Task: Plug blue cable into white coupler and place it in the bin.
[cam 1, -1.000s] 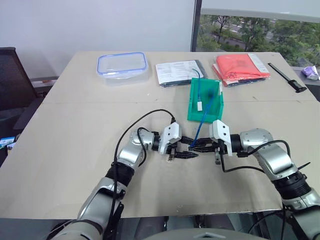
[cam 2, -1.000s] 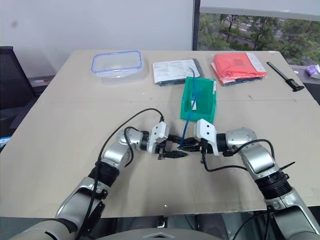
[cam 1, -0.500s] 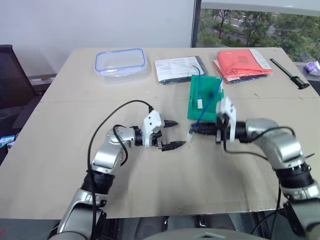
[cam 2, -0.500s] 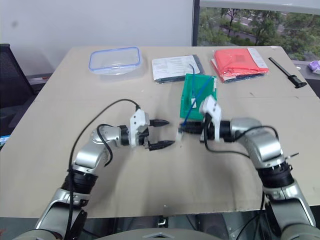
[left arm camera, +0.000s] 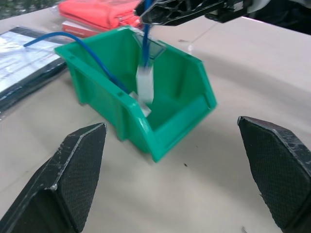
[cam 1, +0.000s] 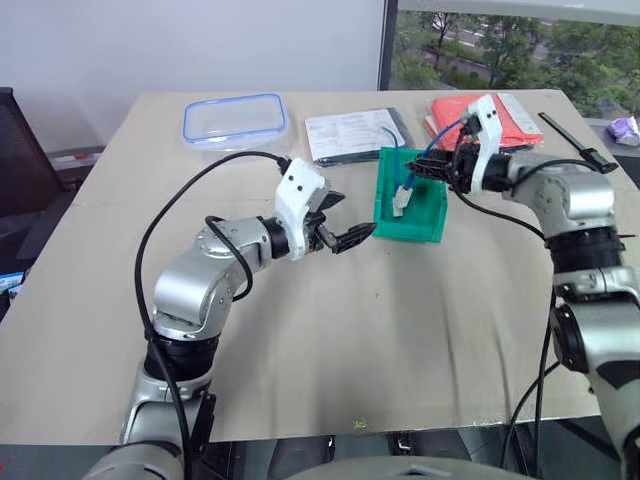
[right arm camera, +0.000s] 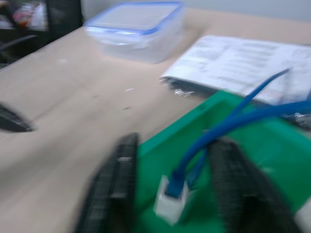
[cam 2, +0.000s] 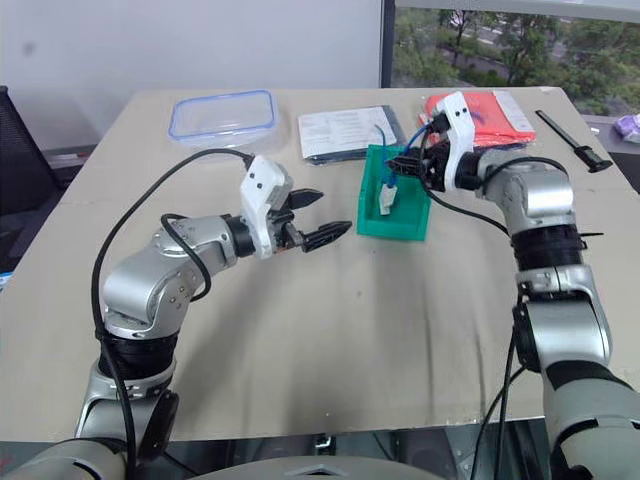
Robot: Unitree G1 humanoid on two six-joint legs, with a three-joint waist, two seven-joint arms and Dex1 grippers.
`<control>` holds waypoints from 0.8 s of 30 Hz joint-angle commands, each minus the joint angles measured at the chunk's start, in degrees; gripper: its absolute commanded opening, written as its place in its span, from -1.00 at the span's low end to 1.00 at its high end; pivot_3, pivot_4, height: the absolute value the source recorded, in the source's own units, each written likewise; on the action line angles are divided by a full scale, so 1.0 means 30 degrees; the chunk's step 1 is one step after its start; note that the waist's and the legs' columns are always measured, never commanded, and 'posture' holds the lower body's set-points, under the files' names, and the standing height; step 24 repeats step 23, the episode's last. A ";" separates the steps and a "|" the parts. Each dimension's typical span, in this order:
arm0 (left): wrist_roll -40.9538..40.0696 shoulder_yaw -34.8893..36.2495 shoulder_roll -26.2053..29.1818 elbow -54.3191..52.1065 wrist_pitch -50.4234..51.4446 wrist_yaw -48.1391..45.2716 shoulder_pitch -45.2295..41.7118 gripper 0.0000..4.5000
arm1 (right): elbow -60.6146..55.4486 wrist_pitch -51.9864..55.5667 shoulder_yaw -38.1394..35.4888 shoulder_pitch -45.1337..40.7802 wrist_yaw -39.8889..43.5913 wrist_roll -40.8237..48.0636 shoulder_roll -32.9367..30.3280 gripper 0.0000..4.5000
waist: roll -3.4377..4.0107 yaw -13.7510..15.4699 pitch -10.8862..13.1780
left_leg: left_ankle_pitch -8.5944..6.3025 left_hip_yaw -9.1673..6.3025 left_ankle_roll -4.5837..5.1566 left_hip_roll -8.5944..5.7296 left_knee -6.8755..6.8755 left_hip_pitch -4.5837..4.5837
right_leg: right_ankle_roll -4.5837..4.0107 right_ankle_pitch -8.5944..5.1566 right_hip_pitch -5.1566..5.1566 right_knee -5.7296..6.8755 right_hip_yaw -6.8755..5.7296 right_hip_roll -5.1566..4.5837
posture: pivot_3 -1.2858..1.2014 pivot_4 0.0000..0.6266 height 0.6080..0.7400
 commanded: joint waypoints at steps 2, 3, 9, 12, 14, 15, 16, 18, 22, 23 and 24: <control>-0.0597 0.0284 -0.0054 -0.0555 0.0065 0.0367 -0.0395 0.98 | 0.1674 -0.1953 -0.0703 -0.1151 -0.1552 -0.1335 -0.0128 0.98 | -0.0003 0.0007 0.0003 | 0.0002 0.0000 -0.0004 0.0035 -0.0019 -0.0003 | 0.0002 -0.0001 0.0000 -0.0018 -0.0001 -0.0011 | 0.03 -0.52 0.96; -0.0639 0.0259 -0.0031 -0.0534 0.0044 0.0414 -0.0361 0.98 | 0.1981 -0.2168 -0.0887 -0.1189 -0.2074 -0.1541 -0.0183 0.98 | -0.0003 0.0009 0.0003 | 0.0003 0.0003 -0.0007 0.0038 -0.0030 -0.0009 | 0.0003 -0.0002 0.0000 -0.0035 -0.0002 -0.0020 | 0.03 -0.52 0.96; -0.0210 0.0148 0.0871 -0.1432 -0.0517 0.0735 0.1485 0.98 | -0.2687 -0.0382 -0.1882 0.2947 -0.0668 -0.0432 -0.2136 0.98 | 0.0001 0.0029 0.0007 | 0.0043 0.0022 -0.0074 0.0022 -0.0108 -0.0021 | 0.0006 0.0002 0.0005 -0.0137 0.0011 -0.0048 | 0.03 -0.52 0.96; 0.0798 0.0027 0.1540 -0.2468 -0.1711 0.1337 0.3785 0.98 | -0.7547 -0.0322 -0.3047 0.7060 0.0841 0.1391 -0.2907 0.98 | 0.0000 0.0086 0.0005 | 0.0048 0.0016 -0.0082 0.0018 -0.0215 -0.0018 | 0.0014 0.0000 0.0005 -0.0208 0.0013 -0.0068 | 0.03 -0.52 0.96; 0.1032 0.0277 0.1549 -0.3470 -0.2361 0.1795 0.5589 0.98 | -1.0108 -0.2857 -0.3743 1.0081 0.1090 0.1229 -0.3037 0.98 | 0.0002 0.0075 0.0007 | 0.0049 0.0007 -0.0087 0.0019 -0.0255 -0.0014 | 0.0038 -0.0014 0.0002 -0.0221 0.0044 -0.0084 | 0.03 -0.52 0.96; 0.1209 0.0440 0.1690 -0.4148 -0.2921 0.1851 0.6931 0.98 | -1.1278 -0.4252 -0.4309 1.1981 0.1444 0.1324 -0.2934 0.98 | 0.0002 0.0072 0.0007 | 0.0048 0.0010 -0.0086 0.0021 -0.0286 -0.0020 | 0.0041 -0.0016 -0.0019 -0.0226 0.0055 -0.0084 | 0.03 -0.52 0.96; 0.1346 0.0548 0.1795 -0.4628 -0.3348 0.1887 0.7895 0.98 | -1.2097 -0.5212 -0.4708 1.3332 0.1688 0.1451 -0.2860 0.98 | 0.0005 0.0082 0.0005 | 0.0046 0.0008 -0.0085 0.0023 -0.0292 -0.0002 | 0.0044 -0.0018 -0.0015 -0.0222 0.0056 -0.0085 | 0.03 -0.52 0.96; 0.1682 0.0787 0.2019 -0.5100 -0.4464 0.1824 0.9951 0.98 | -1.3622 -0.5197 -0.5164 1.5944 0.2354 0.2370 -0.2874 0.98 | 0.0006 0.0077 0.0006 | 0.0003 0.0005 -0.0023 0.0028 -0.0315 0.0009 | 0.0061 -0.0031 -0.0015 -0.0221 0.0056 -0.0105 | 0.03 -0.52 0.96; 0.2383 0.1147 0.1981 -0.4167 -0.7473 0.1570 1.3049 0.98 | -1.4914 -0.5178 -0.5221 1.9870 0.3450 0.3481 -0.2823 0.98 | 0.0011 0.0076 0.0007 | 0.0000 0.0007 -0.0014 0.0033 -0.0269 0.0057 | 0.0034 -0.0029 0.0021 -0.0203 0.0066 -0.0147 | 0.03 -0.52 0.96; 0.2579 0.1194 0.1886 -0.3716 -0.8237 0.1555 1.3536 0.98 | -1.4908 -0.5249 -0.5029 2.0511 0.3686 0.3441 -0.2925 0.98 | 0.0011 0.0076 0.0007 | 0.0017 0.0015 -0.0030 0.0042 -0.0219 0.0073 | -0.0104 -0.0030 0.0038 -0.0204 0.0081 -0.0158 | 0.03 -0.52 0.96; 0.2579 0.1194 0.1886 -0.3716 -0.8237 0.1555 1.3536 0.98 | -1.4908 -0.5249 -0.5029 2.0511 0.3686 0.3441 -0.2925 0.98 | 0.0011 0.0076 0.0007 | 0.0017 0.0015 -0.0030 0.0042 -0.0219 0.0073 | -0.0104 -0.0030 0.0038 -0.0204 0.0081 -0.0158 | 0.03 -0.52 0.96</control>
